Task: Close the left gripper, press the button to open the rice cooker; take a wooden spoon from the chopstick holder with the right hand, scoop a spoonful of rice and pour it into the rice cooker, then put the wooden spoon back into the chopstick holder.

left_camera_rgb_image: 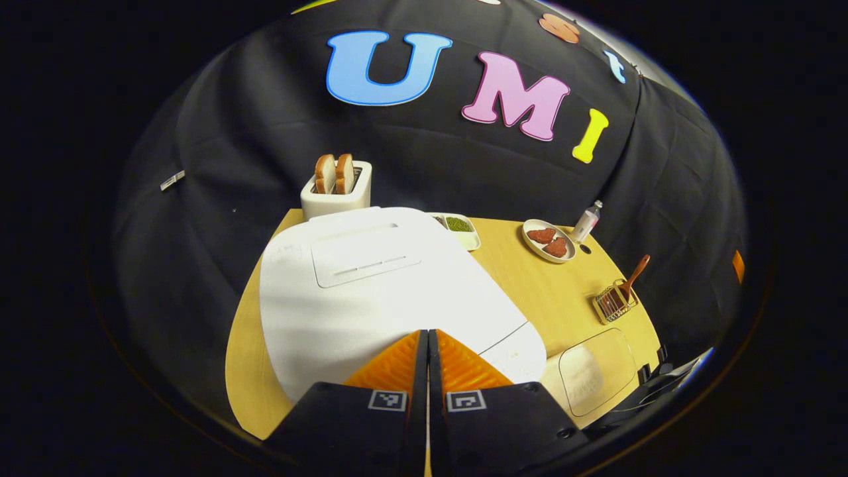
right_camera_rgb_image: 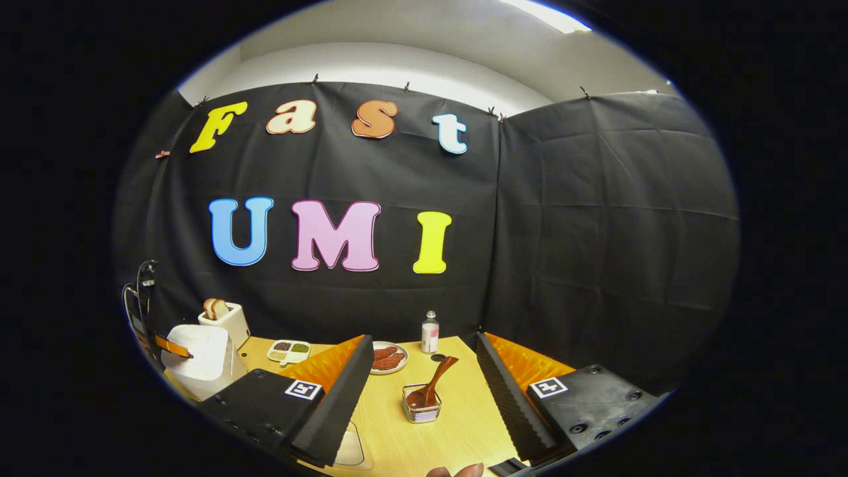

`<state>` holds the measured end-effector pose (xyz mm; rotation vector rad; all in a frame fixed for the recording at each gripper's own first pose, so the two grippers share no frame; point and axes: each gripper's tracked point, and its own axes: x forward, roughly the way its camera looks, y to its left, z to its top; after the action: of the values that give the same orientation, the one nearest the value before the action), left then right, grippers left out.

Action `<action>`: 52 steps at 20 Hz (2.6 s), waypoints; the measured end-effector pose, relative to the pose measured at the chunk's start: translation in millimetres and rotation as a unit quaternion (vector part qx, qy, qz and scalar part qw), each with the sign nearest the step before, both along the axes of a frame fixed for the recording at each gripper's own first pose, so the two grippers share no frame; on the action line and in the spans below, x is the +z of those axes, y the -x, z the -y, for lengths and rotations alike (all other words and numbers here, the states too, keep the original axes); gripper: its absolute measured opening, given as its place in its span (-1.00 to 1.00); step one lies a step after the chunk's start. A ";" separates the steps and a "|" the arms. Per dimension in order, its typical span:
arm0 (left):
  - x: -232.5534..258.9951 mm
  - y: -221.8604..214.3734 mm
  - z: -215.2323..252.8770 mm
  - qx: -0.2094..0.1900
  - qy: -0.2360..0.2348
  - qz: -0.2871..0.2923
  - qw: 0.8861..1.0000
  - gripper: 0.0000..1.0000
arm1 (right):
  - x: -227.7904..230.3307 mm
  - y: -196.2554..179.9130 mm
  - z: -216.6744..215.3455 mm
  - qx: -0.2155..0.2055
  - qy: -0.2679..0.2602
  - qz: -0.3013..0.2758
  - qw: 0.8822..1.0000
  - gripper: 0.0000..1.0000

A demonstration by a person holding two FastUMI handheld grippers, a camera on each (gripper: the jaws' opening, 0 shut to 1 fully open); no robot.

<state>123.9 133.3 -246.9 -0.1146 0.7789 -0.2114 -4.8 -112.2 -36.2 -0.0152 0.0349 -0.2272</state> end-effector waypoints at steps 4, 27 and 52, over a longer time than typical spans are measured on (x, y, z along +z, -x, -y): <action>1.9 -0.2 0.0 0.006 -0.003 -0.001 1.000 -0.83 | 0.2 -3.2 -2.2 0.005 0.003 0.002 1.000 0.96; 169.0 0.7 -4.5 0.059 -0.116 0.275 0.953 0.44 | -9.7 11.2 11.7 0.024 -0.002 -0.016 1.000 0.96; 156.7 131.4 124.2 0.102 -0.063 0.268 0.956 0.92 | -220.7 -151.4 56.4 0.176 -0.157 -0.192 0.953 0.85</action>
<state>-7.5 9.1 -90.2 -0.0131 0.2345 0.0080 146.6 -168.6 -256.8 0.2499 0.4534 0.1437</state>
